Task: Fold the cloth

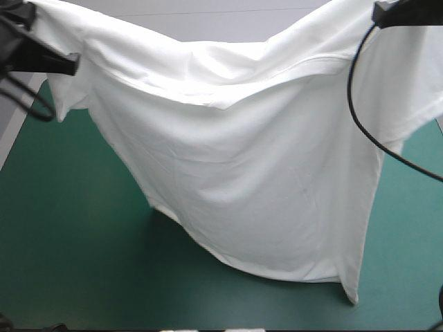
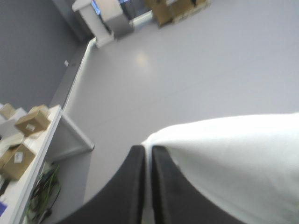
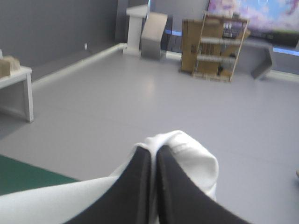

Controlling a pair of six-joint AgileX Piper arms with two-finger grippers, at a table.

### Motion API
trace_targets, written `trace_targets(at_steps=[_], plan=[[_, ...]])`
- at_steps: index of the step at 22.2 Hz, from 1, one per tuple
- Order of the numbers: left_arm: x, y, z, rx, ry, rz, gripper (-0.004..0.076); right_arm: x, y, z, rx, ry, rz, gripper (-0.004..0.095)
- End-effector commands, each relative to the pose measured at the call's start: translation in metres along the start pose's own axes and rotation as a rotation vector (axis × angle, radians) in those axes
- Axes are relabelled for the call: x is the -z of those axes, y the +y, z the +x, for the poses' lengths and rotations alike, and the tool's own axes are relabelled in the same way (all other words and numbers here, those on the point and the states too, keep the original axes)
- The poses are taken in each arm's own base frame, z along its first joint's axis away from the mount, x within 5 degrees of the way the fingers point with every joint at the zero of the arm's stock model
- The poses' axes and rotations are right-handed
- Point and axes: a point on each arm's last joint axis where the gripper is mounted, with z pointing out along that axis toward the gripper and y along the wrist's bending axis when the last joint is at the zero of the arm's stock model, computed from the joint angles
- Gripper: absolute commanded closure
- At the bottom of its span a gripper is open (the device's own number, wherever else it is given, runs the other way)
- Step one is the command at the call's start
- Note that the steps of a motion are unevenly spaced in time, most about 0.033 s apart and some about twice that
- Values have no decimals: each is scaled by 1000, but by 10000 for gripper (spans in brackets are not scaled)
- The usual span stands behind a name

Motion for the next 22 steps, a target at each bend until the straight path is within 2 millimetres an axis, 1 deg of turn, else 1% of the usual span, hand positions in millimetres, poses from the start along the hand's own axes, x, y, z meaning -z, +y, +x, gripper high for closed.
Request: trace_targets(at_steps=[1, 2, 3, 7, 8, 10, 11, 13, 14, 15, 16, 18, 19, 20, 21, 22], plan=[[-59, -30, 0, -58, -9, -67, 704, -48, -10, 16, 40, -7, 70, 925], [-75, -39, 3, -54, -9, -39, 703, -63, -11, 23, 41, 13, 72, 925], [-111, -53, 12, -10, 10, 32, 701, -93, -13, 39, 37, 42, 87, 925], [-178, -67, 41, 99, 86, 136, 701, -145, -15, 73, 33, 104, 78, 925], [-210, -76, 58, 124, 124, 157, 701, -174, -15, 95, 32, 133, 75, 925], [-247, -90, 78, 107, 140, 156, 701, -212, -16, 123, 41, 119, 78, 925], [-263, -99, 86, 90, 132, 155, 701, -228, -16, 136, 43, 115, 79, 925], [-288, -115, 98, 79, 104, 167, 702, -253, -16, 161, 54, 105, 87, 925], [-292, -118, 101, 77, 98, 169, 702, -260, -16, 168, 62, 109, 92, 925], [-302, -122, 107, 76, 85, 169, 701, -268, -16, 179, 61, 118, 94, 914], [-306, -125, 109, 76, 76, 172, 701, -274, -16, 187, 57, 132, 92, 891], [-316, -128, 115, 83, 55, 167, 687, -283, -15, 202, 51, 162, 88, 800], [-321, -129, 118, 93, 41, 165, 657, -288, -15, 208, 46, 171, 87, 716], [-326, -127, 121, 109, 31, 158, 610, -291, -14, 214, 32, 181, 86, 607], [-331, -126, 125, 130, 21, 155, 519, -295, -14, 220, 7, 190, 86, 454], [-336, -124, 130, 156, 25, 148, 392, -296, -14, 222, -20, 196, 95, 265]])
